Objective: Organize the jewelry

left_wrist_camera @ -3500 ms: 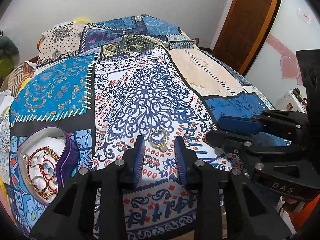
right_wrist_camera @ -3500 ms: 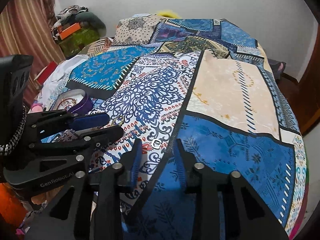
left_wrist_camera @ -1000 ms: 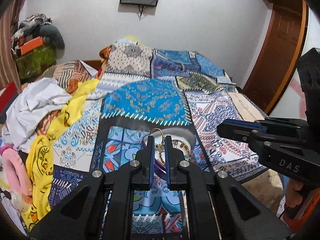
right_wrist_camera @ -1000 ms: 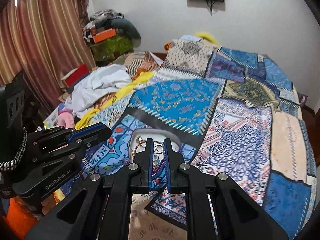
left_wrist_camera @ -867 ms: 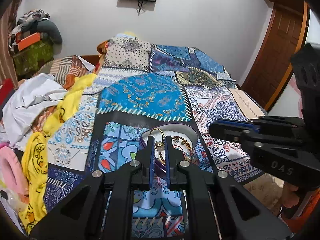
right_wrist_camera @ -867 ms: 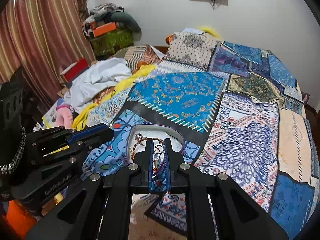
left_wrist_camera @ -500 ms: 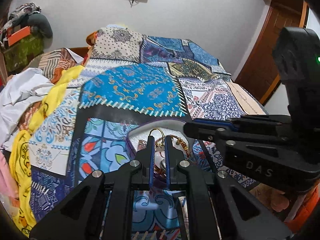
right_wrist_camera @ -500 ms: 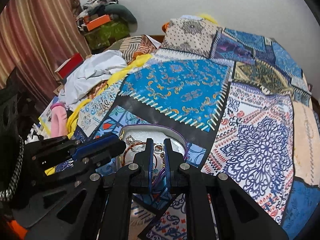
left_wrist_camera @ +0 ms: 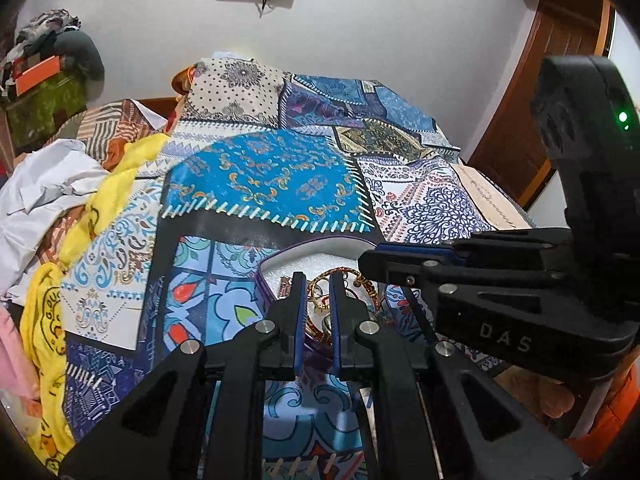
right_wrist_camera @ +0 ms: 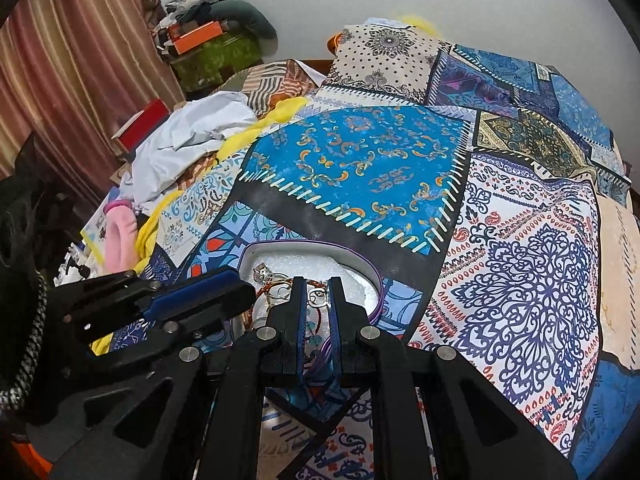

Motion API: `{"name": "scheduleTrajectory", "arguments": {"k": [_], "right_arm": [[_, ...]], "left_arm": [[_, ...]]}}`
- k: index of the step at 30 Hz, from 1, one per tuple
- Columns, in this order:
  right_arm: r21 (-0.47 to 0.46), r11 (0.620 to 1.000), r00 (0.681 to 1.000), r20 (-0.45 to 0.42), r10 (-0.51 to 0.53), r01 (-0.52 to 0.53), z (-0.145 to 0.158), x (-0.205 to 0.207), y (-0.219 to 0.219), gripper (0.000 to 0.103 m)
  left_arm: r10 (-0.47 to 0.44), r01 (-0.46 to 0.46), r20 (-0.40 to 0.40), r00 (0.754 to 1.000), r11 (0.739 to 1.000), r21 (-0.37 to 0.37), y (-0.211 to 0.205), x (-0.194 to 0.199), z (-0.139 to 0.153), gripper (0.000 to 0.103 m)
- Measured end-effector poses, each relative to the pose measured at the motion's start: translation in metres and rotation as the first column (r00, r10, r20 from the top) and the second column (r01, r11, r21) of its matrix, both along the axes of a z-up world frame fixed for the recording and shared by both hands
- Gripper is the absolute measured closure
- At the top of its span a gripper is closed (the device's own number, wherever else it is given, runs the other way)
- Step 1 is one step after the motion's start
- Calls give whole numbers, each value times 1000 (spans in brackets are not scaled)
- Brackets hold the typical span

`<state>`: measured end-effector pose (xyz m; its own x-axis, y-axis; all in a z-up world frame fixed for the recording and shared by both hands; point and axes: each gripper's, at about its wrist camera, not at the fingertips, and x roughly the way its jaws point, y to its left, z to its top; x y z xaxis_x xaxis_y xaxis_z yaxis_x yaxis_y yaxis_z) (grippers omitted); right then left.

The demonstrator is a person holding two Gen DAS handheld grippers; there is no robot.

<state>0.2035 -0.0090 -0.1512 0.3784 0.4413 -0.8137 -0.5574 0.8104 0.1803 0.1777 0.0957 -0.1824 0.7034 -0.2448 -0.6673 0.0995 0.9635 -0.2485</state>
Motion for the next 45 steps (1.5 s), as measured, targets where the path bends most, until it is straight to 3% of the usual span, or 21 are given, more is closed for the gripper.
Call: {"name": "scheduleTrajectory", "arguments": {"k": [9, 17, 21, 25, 27, 31, 33, 35, 36, 38, 40, 45], "right_arm": [[-29, 1000, 999, 54, -7, 8, 14, -10, 0, 84], [25, 998, 986, 155, -55, 52, 59, -31, -21, 84], [81, 994, 968, 233, -95, 78, 91, -52, -37, 84], [150, 984, 928, 343, -143, 97, 133, -81, -55, 84], [185, 977, 904, 393, -170, 104, 150, -96, -63, 84], [253, 961, 840, 491, -230, 115, 181, -130, -80, 84], [268, 956, 816, 523, -248, 119, 190, -143, -84, 76], [279, 952, 793, 548, -267, 127, 194, -154, -87, 44], [289, 948, 776, 563, -283, 136, 196, -160, -88, 38], [303, 941, 747, 588, -309, 150, 197, -168, -91, 22], [308, 936, 723, 607, -330, 169, 198, -175, -93, 19], [280, 938, 684, 644, -342, 205, 196, -181, -90, 14]], "left_arm": [[44, -45, 41, 998, 999, 27, 6, -16, 24, 90], [69, -78, 153, 986, 995, 54, 0, -41, 73, 90], [88, -105, 252, 964, 993, 55, -4, -65, 111, 90], [109, -139, 371, 922, 989, 55, -10, -95, 151, 89], [117, -155, 428, 896, 986, 56, -14, -113, 168, 85], [142, -209, 529, 837, 976, 67, -24, -147, 192, 61], [158, -242, 566, 809, 967, 77, -28, -163, 200, 50], [175, -273, 592, 787, 959, 80, -31, -175, 204, 33], [182, -285, 603, 777, 955, 79, -32, -180, 206, 28], [195, -302, 620, 760, 951, 71, -33, -189, 209, 5], [212, -319, 634, 743, 946, 58, -32, -197, 211, 1], [227, -328, 623, 748, 944, 50, -30, -202, 211, 1]]}}
